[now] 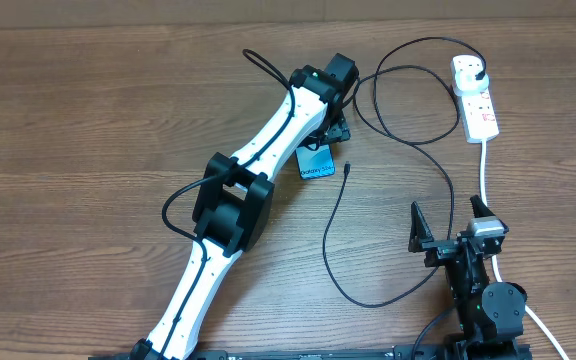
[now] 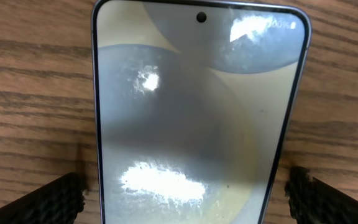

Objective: Plug charger to phone and switch on socket
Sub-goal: 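Lower the left gripper onto the phone's top edge, then close the left gripper on the phone's edge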

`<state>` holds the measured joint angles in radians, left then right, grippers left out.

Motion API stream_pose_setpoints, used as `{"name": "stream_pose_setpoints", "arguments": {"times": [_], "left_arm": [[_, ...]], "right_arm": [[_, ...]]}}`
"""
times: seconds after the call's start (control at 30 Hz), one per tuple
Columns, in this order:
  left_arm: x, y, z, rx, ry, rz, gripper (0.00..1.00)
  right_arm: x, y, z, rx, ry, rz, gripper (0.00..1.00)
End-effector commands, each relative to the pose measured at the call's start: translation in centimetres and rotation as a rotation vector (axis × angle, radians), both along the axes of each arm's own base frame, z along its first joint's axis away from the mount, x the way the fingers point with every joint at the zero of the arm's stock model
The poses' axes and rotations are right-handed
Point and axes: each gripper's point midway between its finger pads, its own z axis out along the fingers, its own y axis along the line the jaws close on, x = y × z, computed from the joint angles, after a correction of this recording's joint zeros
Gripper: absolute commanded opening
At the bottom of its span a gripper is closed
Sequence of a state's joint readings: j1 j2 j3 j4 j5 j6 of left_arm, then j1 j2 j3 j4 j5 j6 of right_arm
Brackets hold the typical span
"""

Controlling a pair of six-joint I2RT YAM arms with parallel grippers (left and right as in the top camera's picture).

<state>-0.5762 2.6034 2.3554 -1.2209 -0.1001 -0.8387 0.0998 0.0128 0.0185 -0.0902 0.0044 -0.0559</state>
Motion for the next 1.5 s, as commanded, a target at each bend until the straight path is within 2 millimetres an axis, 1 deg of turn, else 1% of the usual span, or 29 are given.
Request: {"name": "stream_pose_setpoints", "arguments": {"times": [0.0, 0.17, 0.47, 0.7, 0.77, 0.87, 0.93, 1.1, 1.27, 1.33, 1.37, 1.47], "left_arm": [[-1.4, 1.4, -2.0, 0.070, 0.063, -0.003, 1.00], [-1.3, 2.0, -2.0, 0.087, 0.063, 0.004, 1.00], [-1.0, 3.9, -2.0, 0.105, 0.088, 0.024, 0.97], [-0.7, 5.3, -2.0, 0.091, 0.115, 0.056, 0.98], [-0.6, 5.7, -2.1, 0.070, 0.128, 0.073, 0.98], [-0.5, 6.8, -2.1, 0.060, 0.152, 0.099, 0.94], [-0.6, 7.3, -2.1, 0.062, 0.165, 0.108, 0.94], [-0.8, 7.0, -2.1, 0.050, 0.177, 0.076, 0.95], [-1.7, 5.3, -2.1, -0.001, 0.202, 0.117, 0.95], [-2.0, 4.8, -2.1, 0.000, 0.203, 0.129, 0.97], [-2.1, 4.5, -2.1, 0.002, 0.199, 0.136, 1.00], [-2.4, 3.9, -2.1, 0.011, 0.192, 0.156, 1.00]], "right_arm": [[0.0, 0.1, -0.2, 0.000, -0.005, 0.003, 1.00], [0.0, 0.1, -0.2, 0.000, -0.005, 0.003, 1.00], [0.0, 0.1, -0.2, 0.000, -0.005, 0.003, 1.00], [0.0, 0.1, -0.2, 0.000, -0.005, 0.003, 1.00], [0.0, 0.1, -0.2, 0.000, -0.005, 0.003, 1.00], [0.0, 0.1, -0.2, 0.000, -0.005, 0.003, 1.00], [0.0, 0.1, -0.2, 0.000, -0.005, 0.003, 1.00], [0.0, 0.1, -0.2, 0.000, -0.005, 0.003, 1.00], [0.0, 0.1, -0.2, 0.000, -0.005, 0.003, 1.00], [0.0, 0.1, -0.2, 0.000, -0.005, 0.003, 1.00], [0.0, 0.1, -0.2, 0.000, -0.005, 0.003, 1.00], [0.0, 0.1, -0.2, 0.000, -0.005, 0.003, 1.00]]}}
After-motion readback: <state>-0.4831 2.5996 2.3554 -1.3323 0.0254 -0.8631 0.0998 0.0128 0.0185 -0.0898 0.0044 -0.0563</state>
